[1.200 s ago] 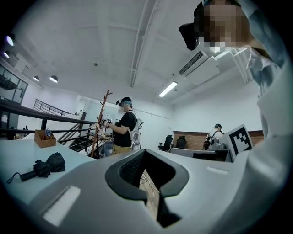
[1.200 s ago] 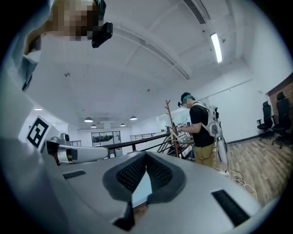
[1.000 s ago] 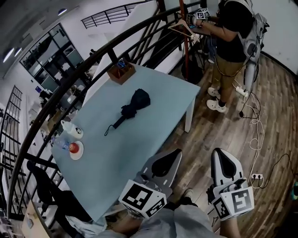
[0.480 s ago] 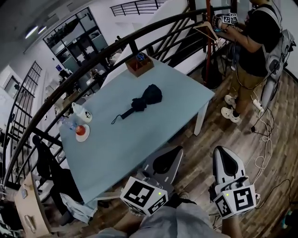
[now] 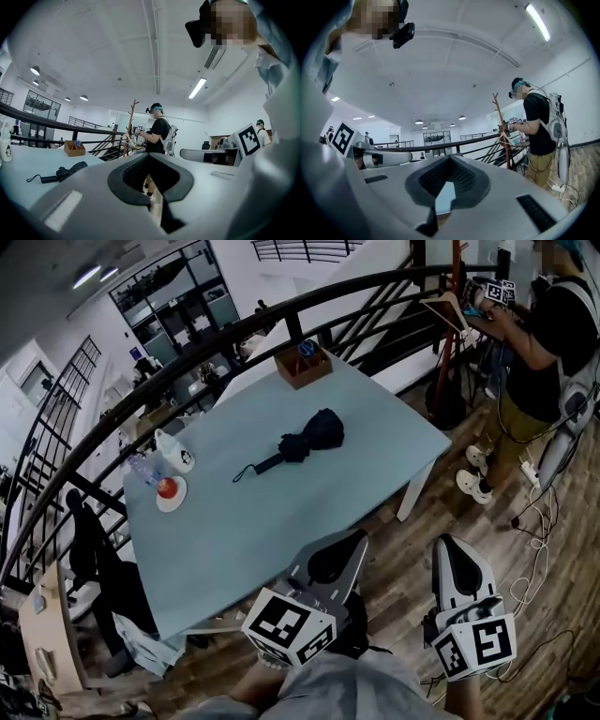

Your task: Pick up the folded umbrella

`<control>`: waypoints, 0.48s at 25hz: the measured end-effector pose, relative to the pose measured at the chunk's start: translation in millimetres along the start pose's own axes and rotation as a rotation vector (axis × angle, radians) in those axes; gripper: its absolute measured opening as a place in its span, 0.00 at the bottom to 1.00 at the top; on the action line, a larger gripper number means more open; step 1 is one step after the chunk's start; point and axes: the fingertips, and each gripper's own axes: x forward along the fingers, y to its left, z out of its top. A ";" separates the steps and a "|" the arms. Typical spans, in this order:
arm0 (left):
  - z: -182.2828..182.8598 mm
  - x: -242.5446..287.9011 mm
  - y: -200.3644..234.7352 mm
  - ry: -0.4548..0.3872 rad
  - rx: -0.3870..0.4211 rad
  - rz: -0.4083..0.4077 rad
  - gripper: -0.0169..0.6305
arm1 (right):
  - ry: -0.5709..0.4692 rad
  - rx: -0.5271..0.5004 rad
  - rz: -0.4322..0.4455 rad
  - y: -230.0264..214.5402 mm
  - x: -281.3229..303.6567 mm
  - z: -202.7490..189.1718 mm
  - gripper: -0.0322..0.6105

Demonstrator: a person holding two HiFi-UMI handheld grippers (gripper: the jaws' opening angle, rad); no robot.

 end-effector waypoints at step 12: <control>5.7 52.2 112.8 0.051 0.045 0.084 0.03 | 0.044 -0.026 0.050 -12.8 98.3 1.5 0.05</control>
